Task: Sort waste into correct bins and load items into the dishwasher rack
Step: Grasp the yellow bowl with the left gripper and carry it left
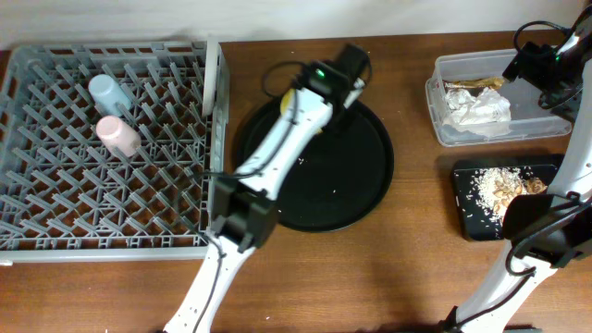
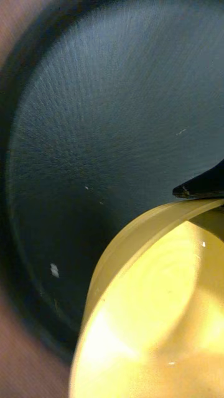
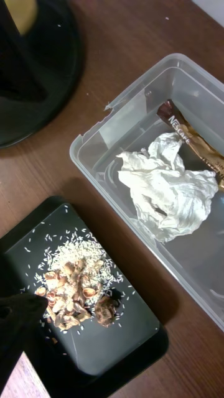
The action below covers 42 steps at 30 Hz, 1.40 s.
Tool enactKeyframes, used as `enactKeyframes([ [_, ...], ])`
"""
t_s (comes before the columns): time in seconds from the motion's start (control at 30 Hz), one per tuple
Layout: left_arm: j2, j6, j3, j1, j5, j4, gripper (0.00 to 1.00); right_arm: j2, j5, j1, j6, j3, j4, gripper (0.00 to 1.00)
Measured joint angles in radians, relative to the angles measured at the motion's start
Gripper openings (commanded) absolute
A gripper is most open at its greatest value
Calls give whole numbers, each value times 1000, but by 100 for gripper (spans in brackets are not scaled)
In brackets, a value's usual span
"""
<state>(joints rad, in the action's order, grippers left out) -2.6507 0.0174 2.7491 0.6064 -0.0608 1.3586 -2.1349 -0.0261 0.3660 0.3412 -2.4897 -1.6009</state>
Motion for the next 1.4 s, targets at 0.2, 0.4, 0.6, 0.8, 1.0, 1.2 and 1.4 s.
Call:
enactKeyframes([
  [0.2,419,-212,46,-374,228,225,1,0,0,0,0,0,1,98],
  [0.4,483,-193,-49,-920,660,324,1,0,0,0,0,0,0,98],
  [0.6,457,-3,-410,-1268,1115,56,1,0,0,0,0,0,-1,98],
  [0.8,451,36,-725,-1434,1365,-266,1,0,0,0,0,0,0,98],
  [1.0,449,40,-816,-1424,1581,-420,1,0,0,0,0,0,0,98],
  [1.2,439,40,-818,-1382,1553,-532,1,0,0,0,0,0,0,98],
  [1.4,286,40,-818,-1385,1633,-594,1,0,0,0,0,0,0,98],
])
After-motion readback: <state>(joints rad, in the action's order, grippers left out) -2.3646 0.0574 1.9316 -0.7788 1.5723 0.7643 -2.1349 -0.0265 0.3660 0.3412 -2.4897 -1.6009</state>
